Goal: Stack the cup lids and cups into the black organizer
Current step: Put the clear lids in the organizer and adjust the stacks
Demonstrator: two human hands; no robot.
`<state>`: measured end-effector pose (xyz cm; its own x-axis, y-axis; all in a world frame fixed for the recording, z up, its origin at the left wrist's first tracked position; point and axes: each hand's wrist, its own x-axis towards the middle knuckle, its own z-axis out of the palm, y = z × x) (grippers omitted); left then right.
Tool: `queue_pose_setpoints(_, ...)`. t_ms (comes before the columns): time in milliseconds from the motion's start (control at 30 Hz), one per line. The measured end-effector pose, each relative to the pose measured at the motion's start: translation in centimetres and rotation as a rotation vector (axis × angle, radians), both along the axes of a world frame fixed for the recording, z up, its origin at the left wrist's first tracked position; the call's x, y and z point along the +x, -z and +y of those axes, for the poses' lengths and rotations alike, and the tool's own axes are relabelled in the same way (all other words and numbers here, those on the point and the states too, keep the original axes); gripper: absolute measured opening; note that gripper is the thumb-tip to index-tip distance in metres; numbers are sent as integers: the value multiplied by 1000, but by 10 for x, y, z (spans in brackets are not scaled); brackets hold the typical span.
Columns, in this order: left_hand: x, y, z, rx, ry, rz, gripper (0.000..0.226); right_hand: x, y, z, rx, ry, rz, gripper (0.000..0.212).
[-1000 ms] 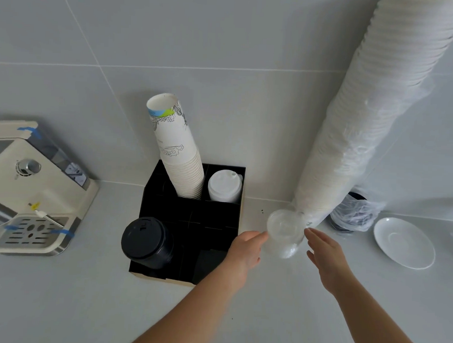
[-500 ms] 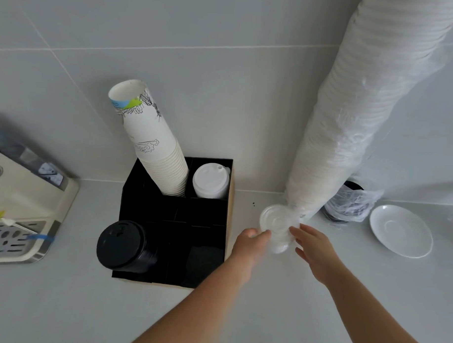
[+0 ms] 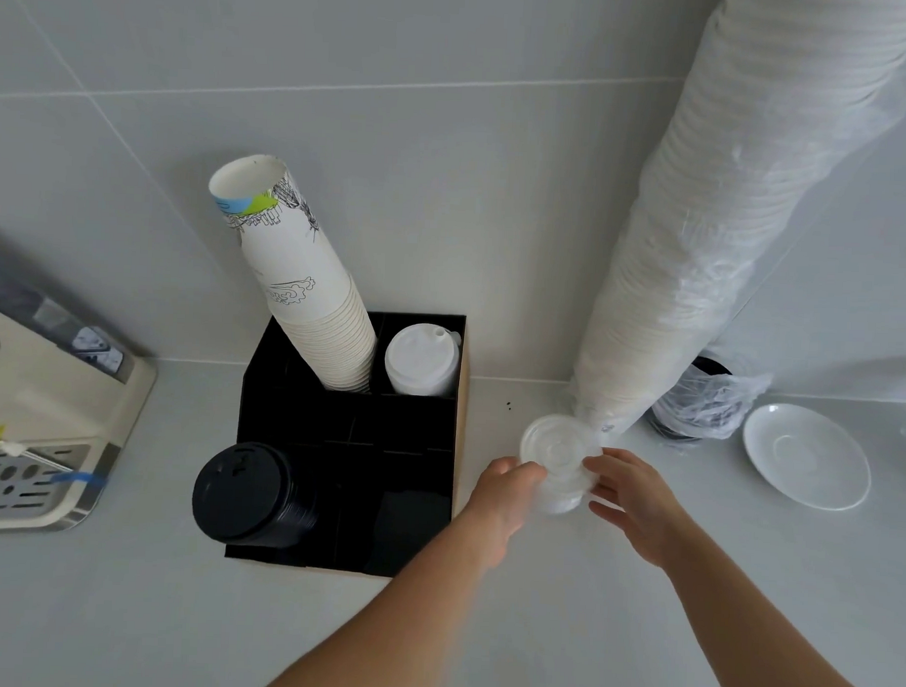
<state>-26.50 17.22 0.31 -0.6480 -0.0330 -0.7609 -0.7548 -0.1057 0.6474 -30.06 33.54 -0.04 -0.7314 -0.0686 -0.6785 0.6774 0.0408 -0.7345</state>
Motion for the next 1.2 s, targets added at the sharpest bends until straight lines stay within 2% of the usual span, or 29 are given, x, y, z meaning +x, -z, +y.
queue_pose_setpoints(167,11,-4,2,35,-60,29,54,9,-7,6,-21,6,18,21)
queue_pose_setpoints(433,42,-26,-1,150,-157,87,45,32,-32,5,-120,34,61,6)
queue_pose_setpoints(767,84,-53,-18,174,-288,212,59,61,-66,-17,-158,-17,152,20)
queue_pose_setpoints(1200,131,-77,-69,17,-326,238,42,85,-77,-74,-145,-179,205,17)
